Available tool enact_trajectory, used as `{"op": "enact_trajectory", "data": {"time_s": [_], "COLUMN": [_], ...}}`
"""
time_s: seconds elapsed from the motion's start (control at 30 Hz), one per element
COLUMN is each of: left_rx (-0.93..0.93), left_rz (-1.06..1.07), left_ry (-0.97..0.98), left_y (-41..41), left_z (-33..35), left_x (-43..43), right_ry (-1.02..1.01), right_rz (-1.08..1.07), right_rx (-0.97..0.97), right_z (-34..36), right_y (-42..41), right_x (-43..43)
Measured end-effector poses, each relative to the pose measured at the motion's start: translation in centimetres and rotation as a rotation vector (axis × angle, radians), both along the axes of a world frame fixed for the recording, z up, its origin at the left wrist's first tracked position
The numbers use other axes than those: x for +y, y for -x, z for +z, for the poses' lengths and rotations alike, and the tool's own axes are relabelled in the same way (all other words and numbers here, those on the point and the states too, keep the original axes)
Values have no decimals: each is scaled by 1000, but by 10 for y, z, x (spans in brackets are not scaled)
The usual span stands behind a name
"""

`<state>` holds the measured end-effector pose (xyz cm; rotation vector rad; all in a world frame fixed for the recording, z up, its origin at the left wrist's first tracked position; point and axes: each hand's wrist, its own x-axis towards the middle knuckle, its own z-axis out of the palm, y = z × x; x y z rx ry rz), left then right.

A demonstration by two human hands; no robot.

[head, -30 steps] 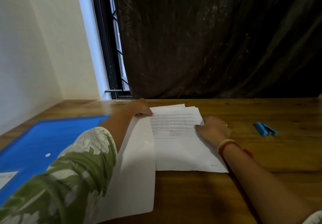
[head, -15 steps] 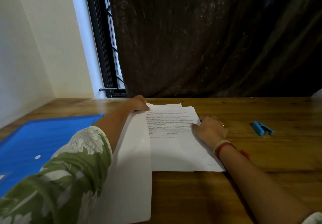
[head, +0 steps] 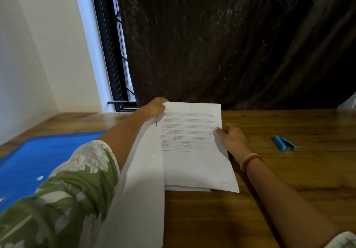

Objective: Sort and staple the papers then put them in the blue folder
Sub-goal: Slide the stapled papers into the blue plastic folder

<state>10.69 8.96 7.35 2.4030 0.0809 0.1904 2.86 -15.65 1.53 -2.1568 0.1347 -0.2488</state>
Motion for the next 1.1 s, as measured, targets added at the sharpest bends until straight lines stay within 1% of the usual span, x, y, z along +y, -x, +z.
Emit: {"op": "enact_trajectory", "data": {"time_s": [0.1,0.17,0.2,0.27,0.3,0.4,0.57,0.63,0.7,0.77,0.87,0.93,1.0,1.1], "left_rx": [-87,-151,-188,-260,-293,-401,-587,-623,-618,-559,-472,-429,-383,-357], "left_rz": [-13,-24,-25,-32,-34,-52,-89,-76,-56,-39,35,113,140,156], "left_ry": [70,139,165,222,253,337,417,434,465,531,585,585,597,685], "left_y": [2,2,3,3,4,14,40,52,64,80,101,117,128,147], "left_z": [15,27,34,50,59,91,153,179,202,216,218,205,188,151], "left_x": [-14,-25,-30,-40,-43,-58,-78,-79,-73,-61,-33,-9,11,49], "right_ry": [-384,-512,-541,-559,-567,-579,-527,-541,-574,-621,-603,-567,-551,-562], "right_rz": [93,229,314,432,442,421,338,358,449,550,590,615,638,664], "right_rx": [-21,3,20,21,3,-95,-344,-395,-413,-358,-222,-119,-46,62], "right_z": [11,18,23,35,42,66,107,122,137,146,148,143,135,119], "right_y": [-1,0,2,6,8,19,37,45,57,65,70,73,77,86], "right_x": [-14,-28,-35,-48,-53,-65,-70,-68,-65,-59,-41,-22,-9,17]}}
